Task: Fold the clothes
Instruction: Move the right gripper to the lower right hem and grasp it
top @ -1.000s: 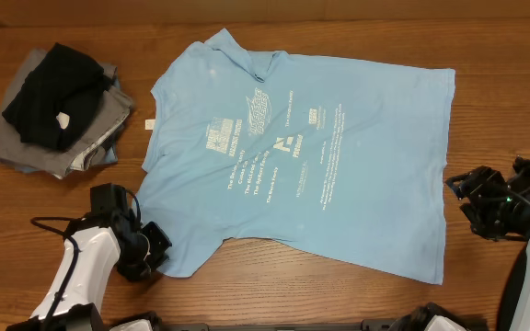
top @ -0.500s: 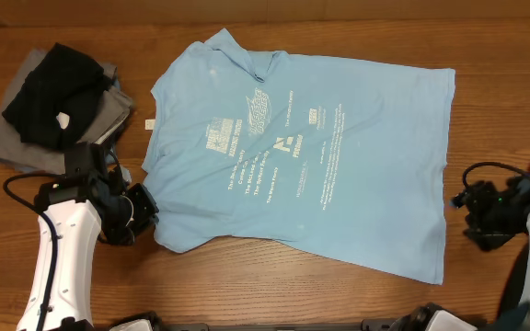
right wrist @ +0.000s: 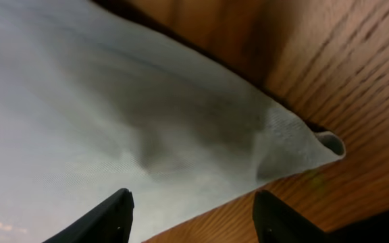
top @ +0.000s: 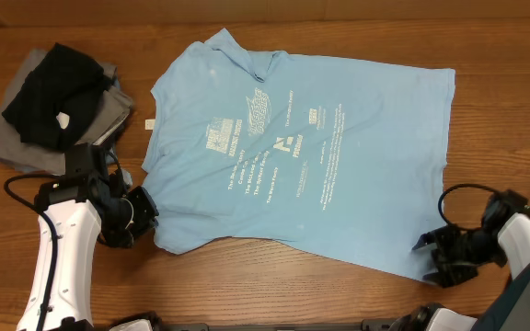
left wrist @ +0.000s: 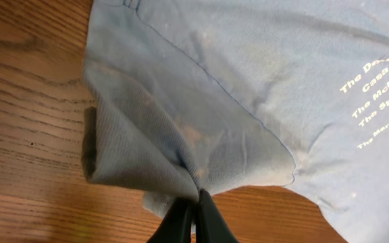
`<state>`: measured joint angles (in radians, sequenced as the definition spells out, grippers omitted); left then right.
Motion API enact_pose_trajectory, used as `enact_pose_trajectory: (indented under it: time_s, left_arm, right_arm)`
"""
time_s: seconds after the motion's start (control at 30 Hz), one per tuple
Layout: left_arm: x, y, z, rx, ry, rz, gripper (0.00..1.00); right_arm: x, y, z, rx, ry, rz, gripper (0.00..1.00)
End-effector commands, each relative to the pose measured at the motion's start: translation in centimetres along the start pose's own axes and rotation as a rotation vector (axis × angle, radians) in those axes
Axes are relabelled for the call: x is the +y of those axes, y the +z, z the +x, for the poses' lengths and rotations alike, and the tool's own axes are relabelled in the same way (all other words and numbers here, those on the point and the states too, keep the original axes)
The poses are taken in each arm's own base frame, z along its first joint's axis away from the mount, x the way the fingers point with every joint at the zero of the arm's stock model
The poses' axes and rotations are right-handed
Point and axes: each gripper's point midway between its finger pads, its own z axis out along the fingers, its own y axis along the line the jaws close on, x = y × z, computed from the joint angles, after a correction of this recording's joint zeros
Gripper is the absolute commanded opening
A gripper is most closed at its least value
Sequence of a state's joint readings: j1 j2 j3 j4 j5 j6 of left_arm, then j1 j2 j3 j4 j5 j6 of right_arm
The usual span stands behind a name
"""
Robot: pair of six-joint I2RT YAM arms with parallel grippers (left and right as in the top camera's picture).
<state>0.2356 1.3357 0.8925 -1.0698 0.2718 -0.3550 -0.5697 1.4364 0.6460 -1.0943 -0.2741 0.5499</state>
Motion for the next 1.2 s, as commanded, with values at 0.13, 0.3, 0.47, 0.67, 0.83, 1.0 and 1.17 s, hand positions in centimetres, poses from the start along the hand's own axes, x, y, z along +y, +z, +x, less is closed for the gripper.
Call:
enact_pose_trajectory:
  time_s: [0.13, 0.3, 0.47, 0.67, 0.83, 1.0, 1.17]
  left_arm:
    - [0.1, -0.3, -0.6, -0.022, 0.047, -0.014, 0.05]
    - [0.0, -0.3, -0.7, -0.026, 0.055, -0.012, 0.05]
    - [0.0, -0.3, -0.7, -0.027, 0.07, -0.012, 0.06]
    - [0.0, -0.3, -0.7, -0.027, 0.07, -0.012, 0.06]
    - [0.0, -0.3, -0.7, -0.027, 0.07, -0.012, 0.06]
    - [0.0, -0.3, -0.7, -0.027, 0.07, -0.012, 0.06]
    - [0.0, -0.3, -0.7, -0.026, 0.074, -0.012, 0.06]
  right_arm:
    - [-1.9, 3.3, 1.3, 0.036, 0.132, 0.008, 0.48]
    - [-1.9, 4.0, 1.2, 0.027, 0.145, -0.012, 0.36]
    - [-2.0, 4.0, 1.3, 0.03, 0.146, -0.007, 0.34]
    - [-2.0, 3.9, 1.4, 0.036, 0.145, -0.002, 0.41]
    - [-2.0, 3.8, 1.4, 0.036, 0.145, -0.002, 0.35]
    - [-1.4, 3.0, 1.0, 0.019, 0.137, -0.02, 0.39]
    - [-0.5, 0.4, 1.1, -0.029, 0.12, -0.06, 0.46]
